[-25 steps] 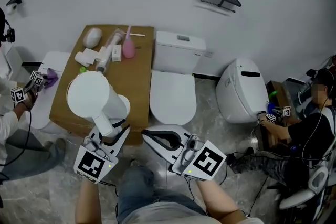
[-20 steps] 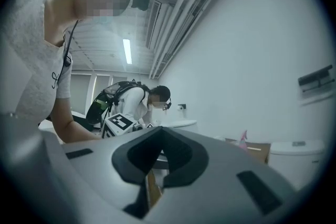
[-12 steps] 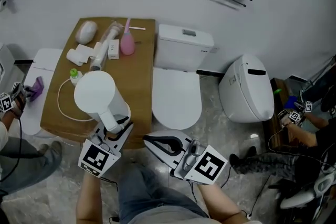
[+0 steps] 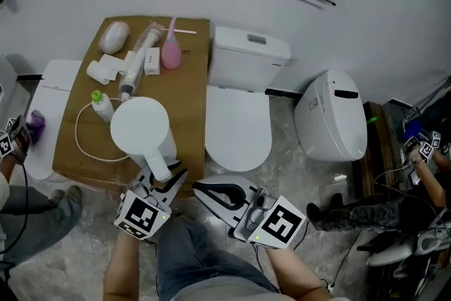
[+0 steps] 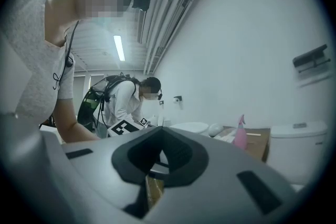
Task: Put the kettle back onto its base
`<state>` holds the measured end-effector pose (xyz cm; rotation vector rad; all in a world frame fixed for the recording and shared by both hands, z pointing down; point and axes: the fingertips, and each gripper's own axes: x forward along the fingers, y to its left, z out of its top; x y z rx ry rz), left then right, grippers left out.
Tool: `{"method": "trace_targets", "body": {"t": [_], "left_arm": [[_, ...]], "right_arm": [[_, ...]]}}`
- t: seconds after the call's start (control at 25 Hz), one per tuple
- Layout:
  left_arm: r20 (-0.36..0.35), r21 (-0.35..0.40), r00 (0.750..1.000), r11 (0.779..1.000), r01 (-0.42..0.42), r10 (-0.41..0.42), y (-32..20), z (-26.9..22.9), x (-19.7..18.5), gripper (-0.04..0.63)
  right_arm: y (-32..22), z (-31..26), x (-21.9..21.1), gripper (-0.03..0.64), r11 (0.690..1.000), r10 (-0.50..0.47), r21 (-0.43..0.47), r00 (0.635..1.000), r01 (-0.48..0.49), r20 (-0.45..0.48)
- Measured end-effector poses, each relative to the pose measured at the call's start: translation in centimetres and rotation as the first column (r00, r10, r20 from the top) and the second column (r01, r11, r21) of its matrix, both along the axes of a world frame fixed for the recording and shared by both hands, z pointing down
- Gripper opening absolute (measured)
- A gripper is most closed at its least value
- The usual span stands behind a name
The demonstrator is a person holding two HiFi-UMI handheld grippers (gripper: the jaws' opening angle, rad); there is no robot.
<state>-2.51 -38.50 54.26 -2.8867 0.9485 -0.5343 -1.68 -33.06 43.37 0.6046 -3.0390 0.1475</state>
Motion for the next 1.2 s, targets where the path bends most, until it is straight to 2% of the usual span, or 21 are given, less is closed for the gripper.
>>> {"method": "trace_targets", "body": {"t": [0.44,0.48,0.56,0.6,0.88,1.0,1.12,1.2], "left_arm": [[-0.071,-0.022,0.996,0.998,-0.054,0.052,-0.2,-0.4,0.0,0.069],[-0.067,-0.017,0.996,0.998,-0.067,0.066,0.1,-0.3,0.0,0.079],[-0.051,-0.011,0.995,0.996,-0.084,0.083,0.7,-0.3,-0.3,0.147],[-0.042,-0.010,0.996,0.997,-0.081,0.081,0.8,-0.2,-0.5,0.155],[-0.043,-0.015,0.999,1.000,-0.007,0.006,1.2,-0.8,-3.5,0.155],[-0.083,-0.010,0.996,0.999,0.035,-0.036,1.6,-1.6,-4.9,0.155],[-0.137,-0.051,0.988,0.997,0.065,-0.072,2.4,-2.2,-6.6,0.156],[-0.124,-0.056,0.988,0.995,0.082,-0.088,3.1,-2.9,-7.5,0.156]], "right_arm": [[-0.3,-0.5,-0.2,0.008,1.000,-0.010,0.007,1.000,0.010,0.017],[-0.2,-0.6,-0.2,0.008,1.000,-0.014,0.009,1.000,0.013,0.020],[0.0,-0.7,-0.3,0.008,1.000,-0.020,0.004,1.000,0.020,0.018],[0.2,-0.7,-0.4,0.008,1.000,-0.023,-0.001,1.000,0.023,0.017],[0.9,-1.2,-0.7,0.008,0.999,-0.043,-0.002,0.999,0.043,0.018],[1.1,-1.6,-0.8,0.008,0.999,-0.048,0.001,0.999,0.048,0.023],[1.6,-2.1,-0.8,0.008,0.998,-0.055,-0.003,0.998,0.055,0.026],[2.0,-2.7,-1.0,0.008,0.998,-0.062,-0.001,0.998,0.062,0.030]]}}
